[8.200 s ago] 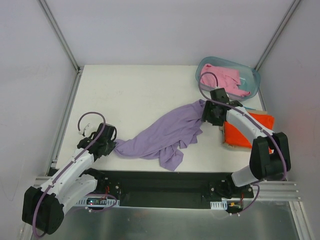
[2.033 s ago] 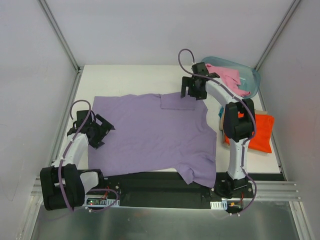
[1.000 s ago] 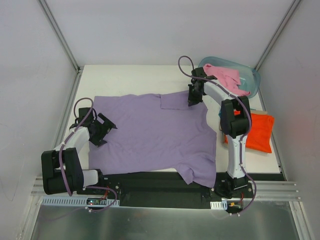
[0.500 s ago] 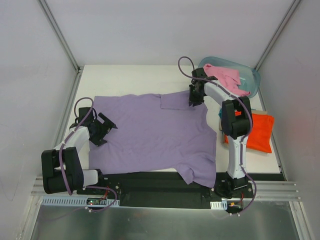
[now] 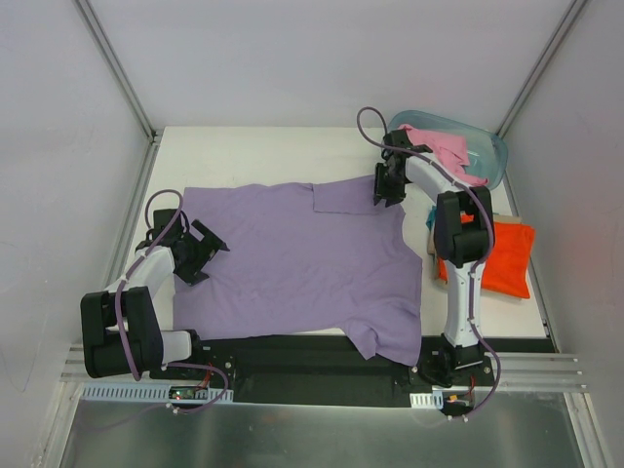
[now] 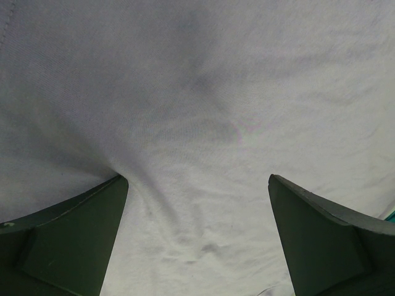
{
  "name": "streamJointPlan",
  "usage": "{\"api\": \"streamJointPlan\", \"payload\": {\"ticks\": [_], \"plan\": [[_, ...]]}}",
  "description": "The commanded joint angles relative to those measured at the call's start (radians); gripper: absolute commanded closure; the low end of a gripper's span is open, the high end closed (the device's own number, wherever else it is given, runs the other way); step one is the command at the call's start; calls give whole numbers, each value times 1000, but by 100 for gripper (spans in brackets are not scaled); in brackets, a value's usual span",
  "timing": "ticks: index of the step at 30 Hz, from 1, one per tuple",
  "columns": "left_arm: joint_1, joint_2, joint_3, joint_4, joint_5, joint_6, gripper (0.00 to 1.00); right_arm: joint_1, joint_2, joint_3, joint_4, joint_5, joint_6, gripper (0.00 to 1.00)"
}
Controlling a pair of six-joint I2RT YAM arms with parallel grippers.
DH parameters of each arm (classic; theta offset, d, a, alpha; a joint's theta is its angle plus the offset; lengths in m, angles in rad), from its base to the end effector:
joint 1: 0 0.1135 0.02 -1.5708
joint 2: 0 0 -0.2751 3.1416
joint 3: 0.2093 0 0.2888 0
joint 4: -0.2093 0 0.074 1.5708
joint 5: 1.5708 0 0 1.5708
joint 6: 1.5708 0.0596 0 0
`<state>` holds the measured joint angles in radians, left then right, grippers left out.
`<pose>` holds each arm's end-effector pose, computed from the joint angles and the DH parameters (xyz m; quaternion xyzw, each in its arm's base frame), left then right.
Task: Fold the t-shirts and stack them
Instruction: Flatten out the tshirt
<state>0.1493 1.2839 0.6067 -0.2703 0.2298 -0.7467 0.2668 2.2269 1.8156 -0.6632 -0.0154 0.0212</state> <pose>0.2759 0.0278 0.1399 -0.3779 0.8675 -0.1939 0.2590 0.5152 0.1418 0.1561 -0.1206 0.9618 0.0426 0.2420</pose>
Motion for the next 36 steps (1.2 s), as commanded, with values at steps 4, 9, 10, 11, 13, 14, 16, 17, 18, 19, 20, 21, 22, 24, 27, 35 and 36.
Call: {"api": "streamJointPlan", "payload": {"ticks": [4, 9, 10, 11, 13, 14, 16, 17, 18, 19, 20, 21, 22, 24, 27, 35, 36], "plan": [[-10, 9, -10, -12, 11, 23, 1, 9, -1, 18, -10, -64, -14, 59], [-13, 14, -8, -12, 13, 24, 1, 14, -4, 4, -9, -70, -14, 59], [-10, 17, -8, -10, 13, 24, 1, 15, -3, 1, -9, -70, -14, 60], [-11, 18, -8, -10, 14, 24, 1, 15, -1, -1, -7, -72, -14, 59], [-10, 20, -7, -12, 17, 24, 1, 22, -1, -9, -7, -77, -14, 60], [-11, 23, -7, -10, 19, 24, 1, 25, -1, -12, -7, -75, -15, 60], [-10, 25, -5, -10, 22, 24, 1, 34, 2, -12, -15, -61, -12, 60], [-10, 26, -5, -10, 23, 24, 1, 34, 2, -12, -22, -55, -9, 60], [-11, 28, -5, -10, 26, 24, 1, 38, 0, -13, -22, -46, -6, 62], [-11, 31, -5, -9, 28, 24, 1, 40, 2, -15, -24, -43, -6, 63], [-11, 29, -7, -9, 28, 24, 1, 43, -1, -15, -29, -38, -1, 65], [-11, 28, -7, -7, 28, 24, 1, 45, -1, -15, -29, -26, -3, 69], [-11, 28, -8, -7, 28, 24, 1, 48, -3, -15, -29, -20, -1, 71], [-10, 26, -8, -6, 31, 24, 1, 54, -4, -12, -30, -1, -3, 74], [-11, 26, -8, -4, 31, 24, 1, 57, -1, -1, -35, -4, -3, 84], [-11, 34, -8, -4, 36, 26, 1, 61, -50, -54, 23, -30, -7, 99], [-11, 34, -7, -3, 36, 27, 1, 61, -70, -76, 54, -61, -12, 99]]}}
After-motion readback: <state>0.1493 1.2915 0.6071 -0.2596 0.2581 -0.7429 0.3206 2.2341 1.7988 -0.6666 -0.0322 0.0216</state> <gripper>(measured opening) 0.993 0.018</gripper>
